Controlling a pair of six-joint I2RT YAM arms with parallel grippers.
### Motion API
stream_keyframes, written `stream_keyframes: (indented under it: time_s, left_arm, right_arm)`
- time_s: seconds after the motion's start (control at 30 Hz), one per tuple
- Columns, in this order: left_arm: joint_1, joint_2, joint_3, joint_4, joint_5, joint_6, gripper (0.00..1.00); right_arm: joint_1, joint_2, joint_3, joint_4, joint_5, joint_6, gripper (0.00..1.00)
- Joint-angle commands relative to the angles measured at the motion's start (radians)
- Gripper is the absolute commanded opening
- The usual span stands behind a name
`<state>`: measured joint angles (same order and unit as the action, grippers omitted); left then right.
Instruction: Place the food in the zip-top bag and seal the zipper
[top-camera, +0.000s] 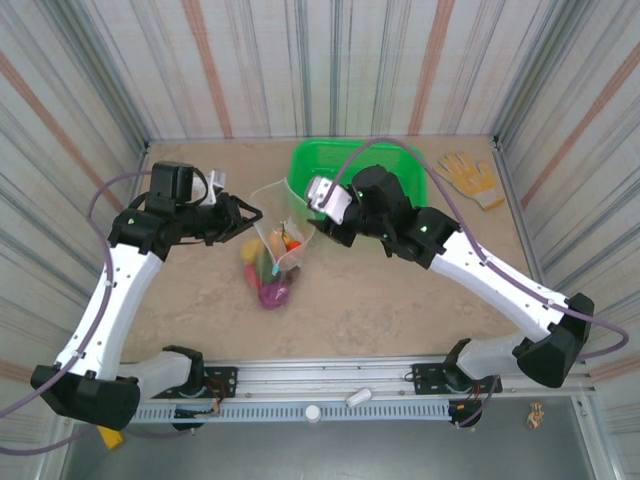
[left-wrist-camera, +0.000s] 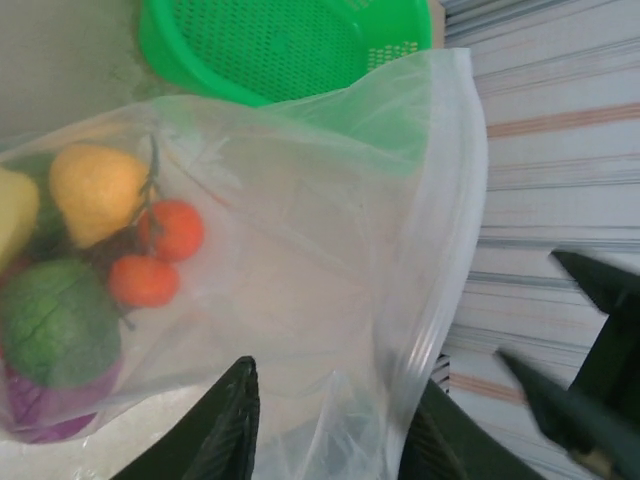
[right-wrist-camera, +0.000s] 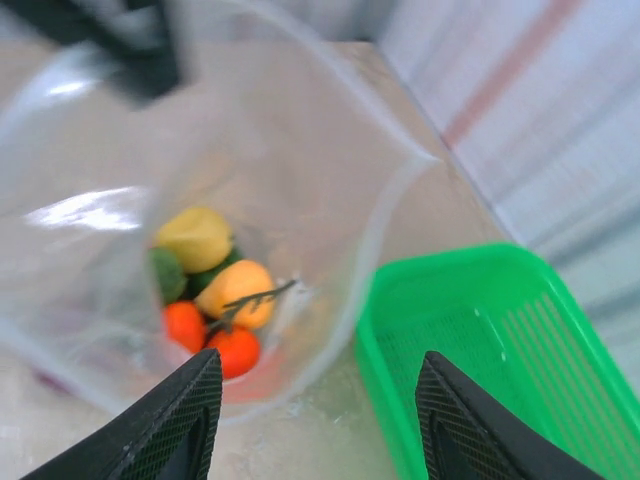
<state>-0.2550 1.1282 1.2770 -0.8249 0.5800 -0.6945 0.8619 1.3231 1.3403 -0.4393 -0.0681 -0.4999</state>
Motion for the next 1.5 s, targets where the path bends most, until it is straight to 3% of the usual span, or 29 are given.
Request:
stream_keyframes:
  time_s: [0.0,0.17,0.33,0.43,0.5,0.6,0.63,0.73,0.87,1.07,1.3,1.47]
  left_arm:
    - [-0.007,-0.043,-0.007,0.069,0.016,0.093,0.48]
    - [-0.049,-0.091,0.009,0.067,-0.057,0.171,0.55]
    - [-0.135,-0.121,0.053,0.039,-0.176,0.299,0.54]
    - [-0.177,-0.129,0.121,-0.025,-0.331,0.406,0.53]
    - [-0.186,-0.161,0.124,-0.022,-0.435,0.450,0.54]
    - [-0.182,-0.223,0.101,0.007,-0.559,0.438,0.77]
    - [-0.181,-0.240,0.090,0.021,-0.586,0.416,0.83]
    - [-0.180,-0.237,0.105,0.021,-0.561,0.454,0.87]
    - [-0.180,-0.208,0.138,0.001,-0.554,0.478,0.86]
    - [-0.194,-0.195,0.190,-0.006,-0.519,0.549,0.80]
    - [-0.203,-0.171,0.223,0.016,-0.482,0.558,0.79]
    - [-0.210,-0.166,0.145,0.105,-0.403,0.567,0.79]
  right_arm:
    - [0.043,-0.008,-0.026,-0.115,-0.076,-0.356,0.56]
    - [0.073,0.061,0.037,-0.212,-0.118,-0.429,0.57]
    - [0.106,0.132,0.070,-0.189,-0.123,-0.446,0.56]
    - [0.134,0.194,0.134,-0.229,-0.111,-0.450,0.53]
    - [0.140,0.232,0.177,-0.243,-0.103,-0.443,0.40]
    - [0.137,0.267,0.233,-0.267,-0.115,-0.417,0.12]
    - [0.132,0.274,0.259,-0.274,-0.125,-0.389,0.07]
    - [0.107,0.293,0.352,-0.292,-0.189,-0.243,0.00]
    - [0.068,0.318,0.486,-0.296,-0.257,0.020,0.00]
    - [0.032,0.335,0.632,-0.343,-0.319,0.260,0.00]
    - [0.009,0.354,0.768,-0.509,-0.209,0.408,0.00]
    - [0.003,0.393,0.802,-0.610,-0.108,0.477,0.00]
